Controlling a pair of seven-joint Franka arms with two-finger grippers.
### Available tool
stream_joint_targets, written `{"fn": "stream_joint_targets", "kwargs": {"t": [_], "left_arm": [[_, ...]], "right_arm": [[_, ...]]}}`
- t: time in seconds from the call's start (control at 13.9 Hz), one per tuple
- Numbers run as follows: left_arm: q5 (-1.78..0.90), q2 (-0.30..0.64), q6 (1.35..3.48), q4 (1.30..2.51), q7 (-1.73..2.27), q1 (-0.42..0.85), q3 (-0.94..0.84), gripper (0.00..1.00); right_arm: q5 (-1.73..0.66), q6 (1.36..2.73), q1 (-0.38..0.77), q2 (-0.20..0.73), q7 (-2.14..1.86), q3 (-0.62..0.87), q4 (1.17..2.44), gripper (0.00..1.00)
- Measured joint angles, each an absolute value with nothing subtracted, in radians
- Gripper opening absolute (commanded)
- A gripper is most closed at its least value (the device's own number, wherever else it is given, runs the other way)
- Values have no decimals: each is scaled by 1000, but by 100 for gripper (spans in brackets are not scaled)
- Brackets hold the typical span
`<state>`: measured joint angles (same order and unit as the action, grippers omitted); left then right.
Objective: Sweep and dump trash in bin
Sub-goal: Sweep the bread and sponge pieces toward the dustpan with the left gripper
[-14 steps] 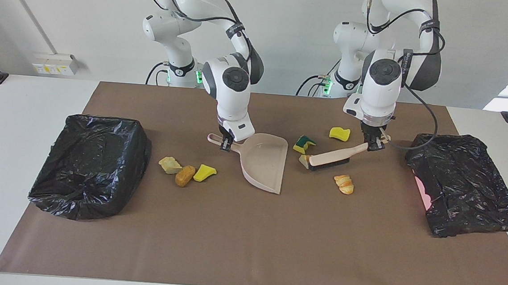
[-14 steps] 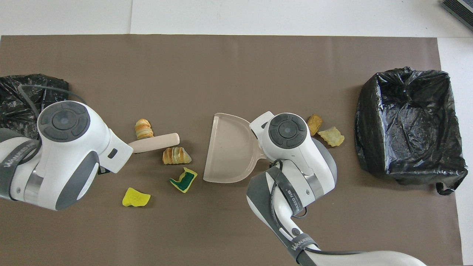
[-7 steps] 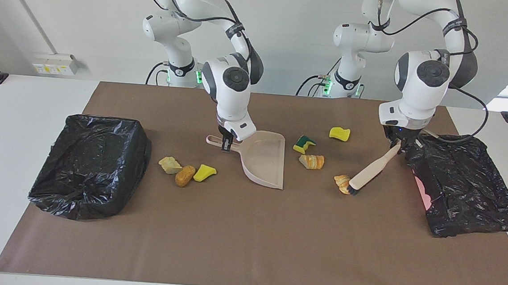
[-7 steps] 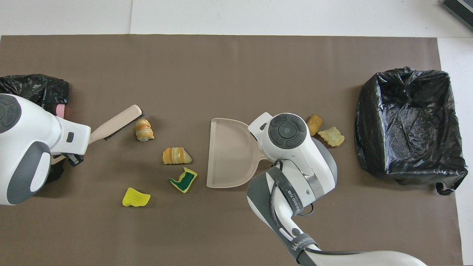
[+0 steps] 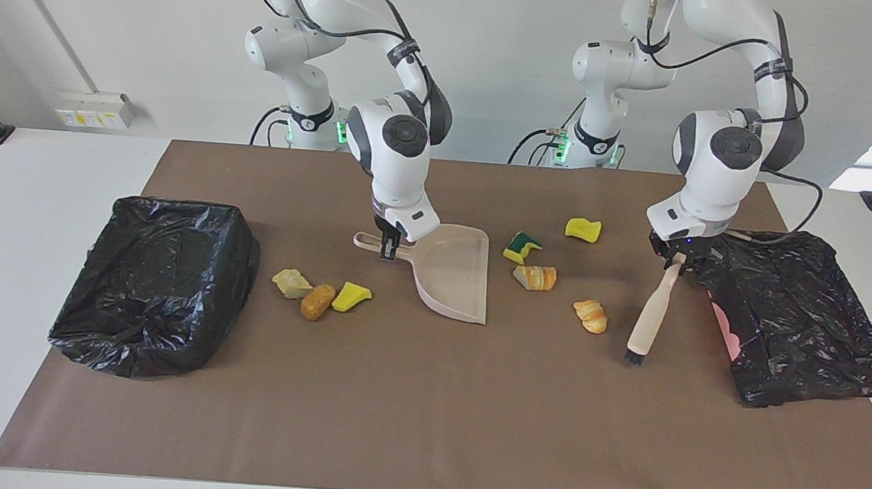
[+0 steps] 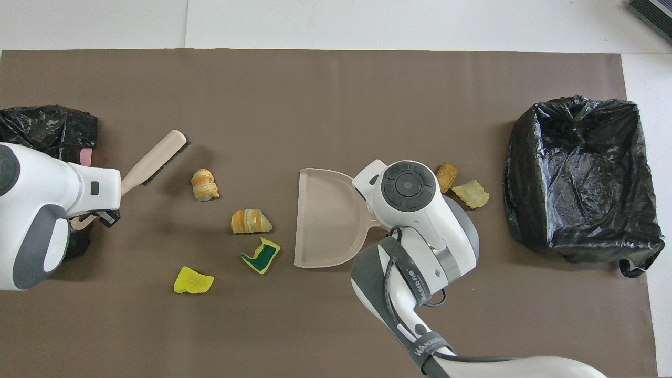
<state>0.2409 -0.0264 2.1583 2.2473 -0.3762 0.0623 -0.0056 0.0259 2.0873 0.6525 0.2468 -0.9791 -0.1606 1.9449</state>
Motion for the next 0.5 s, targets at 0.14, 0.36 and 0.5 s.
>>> {"fn": "stream_joint_targets", "kwargs": {"t": [0.14,0.36,0.5], "left_arm": [[236,-57,2117,2291,-319,83,-11,0],[190,-112,2064,2337,-181,166,-15,0],[133,-131,2025,2351,-60,236,-18,0]], "right_arm": [[26,2087,653,247,-979,-161,1945,0],[26,2087,653,247,-979,-161,1945,0],[26,2087,653,247,-979,-161,1945,0]]}}
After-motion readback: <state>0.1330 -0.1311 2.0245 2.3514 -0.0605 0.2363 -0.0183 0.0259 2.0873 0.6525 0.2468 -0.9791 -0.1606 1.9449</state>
